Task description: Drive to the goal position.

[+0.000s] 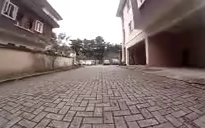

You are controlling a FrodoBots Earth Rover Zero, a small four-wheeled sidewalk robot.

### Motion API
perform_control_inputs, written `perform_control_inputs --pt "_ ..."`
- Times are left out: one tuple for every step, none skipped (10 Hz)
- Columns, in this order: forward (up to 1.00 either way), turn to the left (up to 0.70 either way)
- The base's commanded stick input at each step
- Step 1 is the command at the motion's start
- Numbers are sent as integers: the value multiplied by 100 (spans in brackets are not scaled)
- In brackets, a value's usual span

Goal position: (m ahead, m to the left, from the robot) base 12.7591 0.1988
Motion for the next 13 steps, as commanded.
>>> perform_control_inputs --pt "70 0" --pt "70 0" --pt "70 0" --pt "70 0" --pt "70 0" --pt "70 0" --pt "70 0" --pt "70 0" --pt "70 0" --pt "70 0" --pt "70 0" --pt "70 0" --pt "70 0"
